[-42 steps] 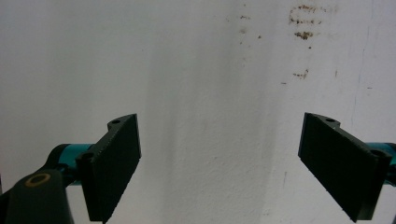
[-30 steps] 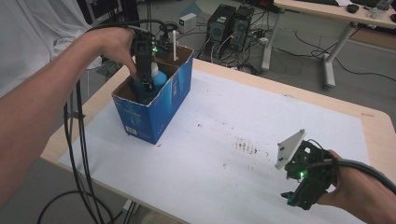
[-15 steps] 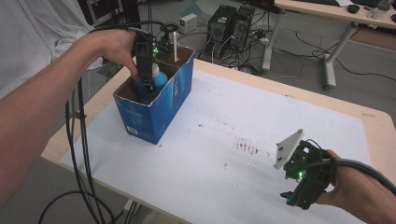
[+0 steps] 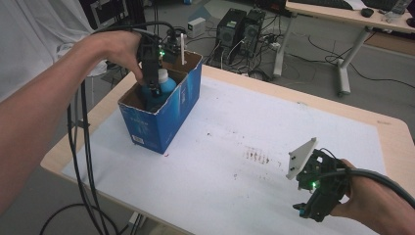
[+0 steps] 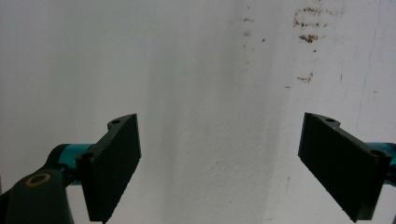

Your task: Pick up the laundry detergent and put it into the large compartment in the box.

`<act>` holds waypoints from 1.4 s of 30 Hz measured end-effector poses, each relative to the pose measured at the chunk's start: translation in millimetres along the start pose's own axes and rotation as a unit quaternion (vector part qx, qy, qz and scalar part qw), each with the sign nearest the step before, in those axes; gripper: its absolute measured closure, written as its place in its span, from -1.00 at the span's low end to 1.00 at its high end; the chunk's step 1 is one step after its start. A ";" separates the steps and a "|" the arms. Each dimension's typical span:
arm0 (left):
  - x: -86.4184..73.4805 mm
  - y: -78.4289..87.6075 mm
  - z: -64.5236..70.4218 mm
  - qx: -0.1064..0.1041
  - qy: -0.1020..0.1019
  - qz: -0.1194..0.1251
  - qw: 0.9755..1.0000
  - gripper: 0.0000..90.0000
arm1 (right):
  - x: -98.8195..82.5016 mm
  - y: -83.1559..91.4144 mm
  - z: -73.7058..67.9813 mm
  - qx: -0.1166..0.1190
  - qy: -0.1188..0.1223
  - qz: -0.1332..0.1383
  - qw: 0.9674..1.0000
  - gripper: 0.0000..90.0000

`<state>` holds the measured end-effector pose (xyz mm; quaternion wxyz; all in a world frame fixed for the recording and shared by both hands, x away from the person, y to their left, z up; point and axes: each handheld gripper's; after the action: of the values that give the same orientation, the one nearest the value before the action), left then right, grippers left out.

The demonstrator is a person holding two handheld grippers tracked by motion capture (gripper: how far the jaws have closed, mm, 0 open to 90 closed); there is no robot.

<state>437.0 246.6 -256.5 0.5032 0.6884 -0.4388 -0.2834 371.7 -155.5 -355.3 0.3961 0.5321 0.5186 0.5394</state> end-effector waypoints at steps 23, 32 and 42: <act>6.7 33.5 -7.0 0.023 0.004 0.007 1.000 -0.42 | -1.3 2.0 -1.3 0.001 -0.001 0.002 1.000 -0.73; 19.9 60.4 -7.1 0.034 -0.013 0.013 0.999 -0.42 | -1.3 3.2 -1.6 0.000 0.001 0.003 1.000 -0.73; 62.4 86.9 10.5 0.042 -0.061 0.043 0.996 -0.42 | -2.9 7.2 -1.7 -0.005 0.003 0.007 1.000 -0.73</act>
<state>428.9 177.0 -174.9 0.4580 0.6706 -0.5097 -0.2841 371.3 -159.6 -348.5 0.3930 0.5322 0.5133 0.5466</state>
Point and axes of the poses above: each handheld gripper's, and its own axes: y roughly backward along the jaws, x roughly out of its top, z roughly to its right, and after that the axes turned 14 degrees about x, right-handed
